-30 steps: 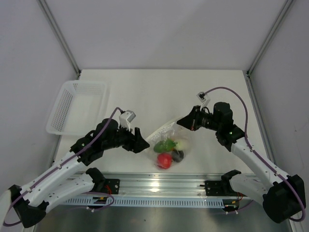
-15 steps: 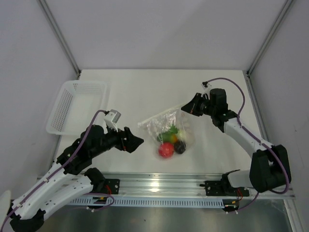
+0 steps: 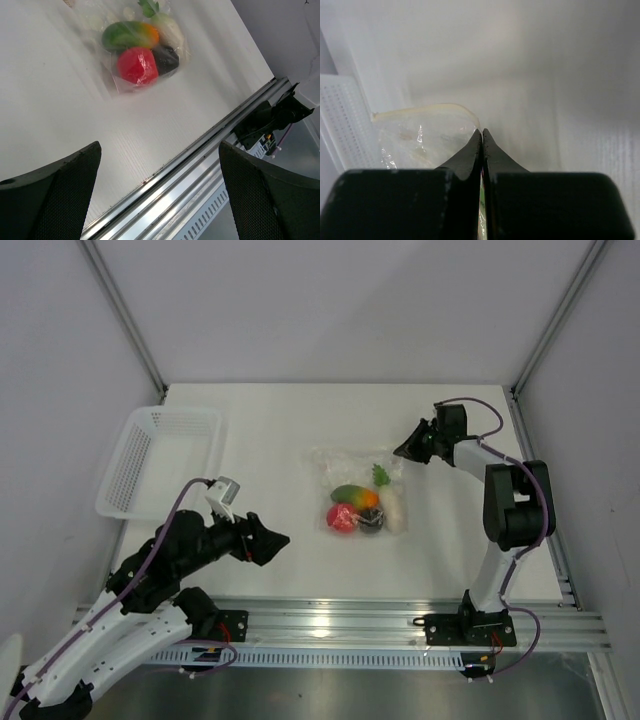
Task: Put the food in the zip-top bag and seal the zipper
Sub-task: Place the zipper food storage bag at the center of the board.
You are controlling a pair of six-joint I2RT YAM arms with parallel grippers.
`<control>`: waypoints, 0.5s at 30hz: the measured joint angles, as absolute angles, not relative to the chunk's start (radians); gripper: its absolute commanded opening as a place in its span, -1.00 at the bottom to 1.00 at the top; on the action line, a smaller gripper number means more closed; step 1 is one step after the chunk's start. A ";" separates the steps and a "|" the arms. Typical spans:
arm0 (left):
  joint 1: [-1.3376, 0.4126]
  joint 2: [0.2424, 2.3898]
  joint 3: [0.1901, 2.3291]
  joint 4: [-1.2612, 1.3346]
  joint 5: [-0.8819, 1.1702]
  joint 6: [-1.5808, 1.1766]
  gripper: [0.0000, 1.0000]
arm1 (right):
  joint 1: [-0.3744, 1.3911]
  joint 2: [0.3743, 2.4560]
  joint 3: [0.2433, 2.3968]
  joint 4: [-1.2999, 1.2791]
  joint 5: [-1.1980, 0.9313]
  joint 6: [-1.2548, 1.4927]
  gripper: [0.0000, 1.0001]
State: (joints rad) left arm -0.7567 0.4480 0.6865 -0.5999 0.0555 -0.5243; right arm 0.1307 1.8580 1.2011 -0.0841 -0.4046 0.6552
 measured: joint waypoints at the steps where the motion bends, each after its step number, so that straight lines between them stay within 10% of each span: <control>1: -0.757 0.442 0.686 -0.604 0.056 -0.525 0.99 | 0.123 1.876 1.213 -0.089 -0.400 0.655 -1.00; 11: -0.757 0.423 0.686 -0.638 0.057 -0.532 0.99 | 0.085 2.093 1.349 -0.156 -0.364 0.598 -1.00; 15: -0.757 0.423 0.686 -0.640 0.059 -0.535 0.99 | 0.086 2.094 1.356 -0.153 -0.363 0.582 -0.28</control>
